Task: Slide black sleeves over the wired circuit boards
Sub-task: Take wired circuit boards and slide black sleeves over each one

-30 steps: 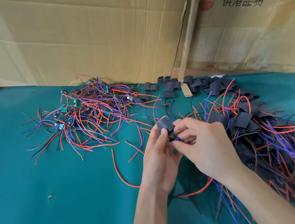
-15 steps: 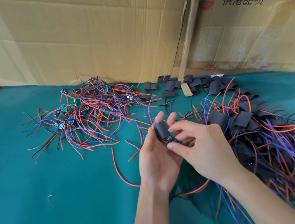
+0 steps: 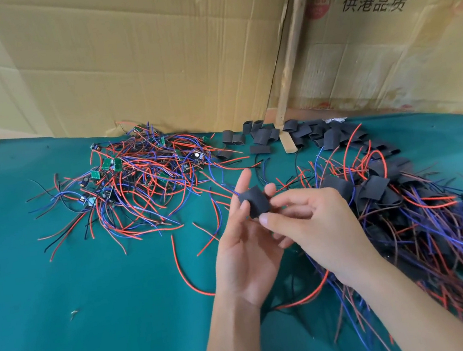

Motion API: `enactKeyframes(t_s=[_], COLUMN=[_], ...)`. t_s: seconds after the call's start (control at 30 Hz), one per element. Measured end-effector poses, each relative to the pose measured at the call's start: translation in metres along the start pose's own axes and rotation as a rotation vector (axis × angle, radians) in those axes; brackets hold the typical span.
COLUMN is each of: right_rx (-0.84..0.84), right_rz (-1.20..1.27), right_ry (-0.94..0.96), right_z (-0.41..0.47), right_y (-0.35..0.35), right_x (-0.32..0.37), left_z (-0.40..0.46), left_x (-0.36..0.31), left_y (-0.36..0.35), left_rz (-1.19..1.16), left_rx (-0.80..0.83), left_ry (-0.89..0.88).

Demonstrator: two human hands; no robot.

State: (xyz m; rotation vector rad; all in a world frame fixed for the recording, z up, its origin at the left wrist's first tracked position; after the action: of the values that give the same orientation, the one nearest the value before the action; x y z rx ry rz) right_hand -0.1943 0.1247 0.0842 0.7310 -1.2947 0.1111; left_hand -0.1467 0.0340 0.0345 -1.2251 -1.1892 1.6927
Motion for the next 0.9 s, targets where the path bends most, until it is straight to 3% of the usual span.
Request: enactKeyframes(t_s=[0.2, 0.4, 0.53, 0.7, 0.9], right_rx=[0.120, 0.233, 0.062, -0.215, -0.309], right_rz=[0.343, 0.395, 0.308, -0.169, -0.194], right_ry=[-0.219, -0.276, -0.176, 0.076, 0.142], right_z=[-0.003, -0.004, -0.005, -0.011, -0.009], right_y=[-0.005, 0.007, 0.012, 0.015, 0.019], right_x=[0.004, 0.010, 0.008, 0.017, 0.020], left_z=[-0.001, -0.002, 0.001, 0.003, 0.002], left_x=[-0.002, -0.003, -0.007, -0.007, -0.008], left_y=[-0.002, -0.002, 0.003, 0.011, 0.011], left_rz=[-0.027, 0.074, 0.115, 0.104, 0.101], left_rx=[0.078, 0.121, -0.031, -0.195, -0.227], left_ry=[0.056, 0.005, -0.073, -0.135, -0.154])
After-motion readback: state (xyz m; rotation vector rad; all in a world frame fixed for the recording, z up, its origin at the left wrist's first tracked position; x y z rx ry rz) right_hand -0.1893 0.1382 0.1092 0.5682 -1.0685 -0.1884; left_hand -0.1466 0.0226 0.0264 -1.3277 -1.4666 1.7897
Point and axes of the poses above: each hand's wrist, its own z-axis towards the middle knuckle, its own y-axis out of the back of the hand, x = y × z, the point moved 5 cm from there along z, towards the middle knuckle, and after that the axes turned 9 degrees about -z, right-handed, at the moved point
